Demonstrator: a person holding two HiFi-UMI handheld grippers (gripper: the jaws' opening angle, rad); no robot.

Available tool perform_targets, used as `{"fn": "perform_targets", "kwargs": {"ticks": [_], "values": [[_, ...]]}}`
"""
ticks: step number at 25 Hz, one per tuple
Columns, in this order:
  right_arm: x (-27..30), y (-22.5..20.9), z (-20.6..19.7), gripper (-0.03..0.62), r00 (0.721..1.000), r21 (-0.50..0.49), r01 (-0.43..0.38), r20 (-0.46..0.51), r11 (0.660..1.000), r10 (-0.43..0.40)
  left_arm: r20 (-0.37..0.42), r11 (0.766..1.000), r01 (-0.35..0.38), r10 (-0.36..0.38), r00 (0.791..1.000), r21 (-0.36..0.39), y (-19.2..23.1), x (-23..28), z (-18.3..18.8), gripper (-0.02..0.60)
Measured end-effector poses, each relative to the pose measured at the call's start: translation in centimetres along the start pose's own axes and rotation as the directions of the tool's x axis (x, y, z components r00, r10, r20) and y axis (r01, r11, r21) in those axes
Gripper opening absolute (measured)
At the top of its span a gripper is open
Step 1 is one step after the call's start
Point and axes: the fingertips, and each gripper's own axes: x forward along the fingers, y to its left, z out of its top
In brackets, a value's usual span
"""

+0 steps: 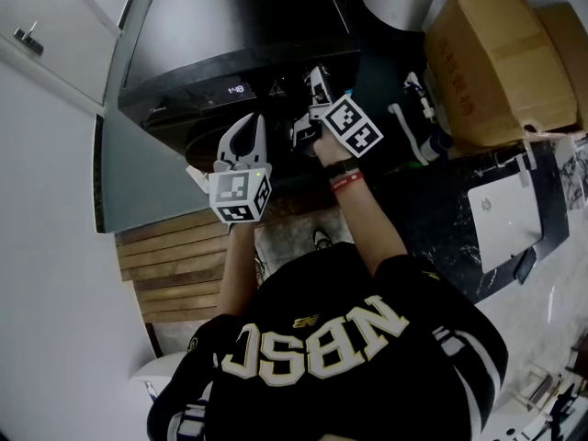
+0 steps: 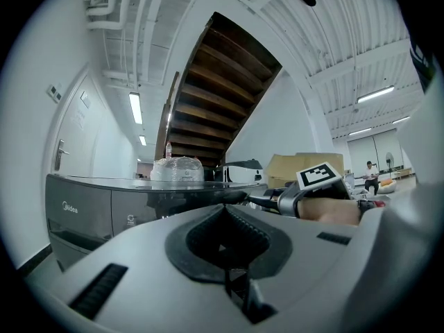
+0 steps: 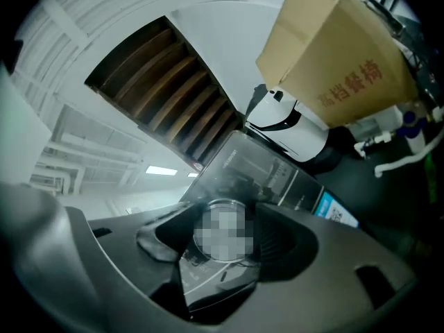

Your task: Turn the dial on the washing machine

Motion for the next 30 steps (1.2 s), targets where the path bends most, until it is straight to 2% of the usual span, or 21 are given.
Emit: {"fn": "perform_targets", "kwargs": {"ticks": [16,18,19,21,23,25,30], "values": [[0.0,0.1,0.0,0.261,1.0,-0.003,-0.013,-0.011,1.0,0.013,-0.011,1.0,0.008,-0.008,1.0,-0.003,-0.3,0.2,-0.5,0.015],[-0.1,-0.1,0.0,0.261,1.0,0.068,-0.013,0.0,0.998,0.013,-0.013,1.0,0.007,-0.007,1.0,-0.004,-0.2,0.1,-0.5,0.015],[-0.1,-0.4,0.0,0.261,1.0,0.149,-0.015,0.01,0.989,0.014,-0.013,1.0,0.007,-0.007,1.0,-0.004,-0.2,0.1,-0.5,0.015],[-0.2,-1.2,-0.1,0.261,0.999,0.343,-0.022,0.033,0.939,0.011,-0.012,1.0,0.008,-0.008,1.0,-0.005,-0.2,0.1,-0.5,0.015],[-0.2,-1.7,-0.2,0.261,0.999,0.443,-0.025,0.04,0.896,0.008,-0.012,1.0,0.009,-0.009,1.0,-0.005,-0.2,0.1,-0.5,0.015],[-0.2,-1.8,-0.3,0.261,0.999,0.459,-0.024,0.035,0.888,0.009,-0.014,1.0,0.012,-0.012,1.0,-0.005,-0.2,0.1,-0.6,0.015],[-0.2,-1.8,-0.4,0.261,0.999,0.453,-0.03,0.034,0.891,0.016,-0.013,1.0,0.022,-0.022,1.0,-0.006,-0.5,0.3,-0.6,0.015]]}}
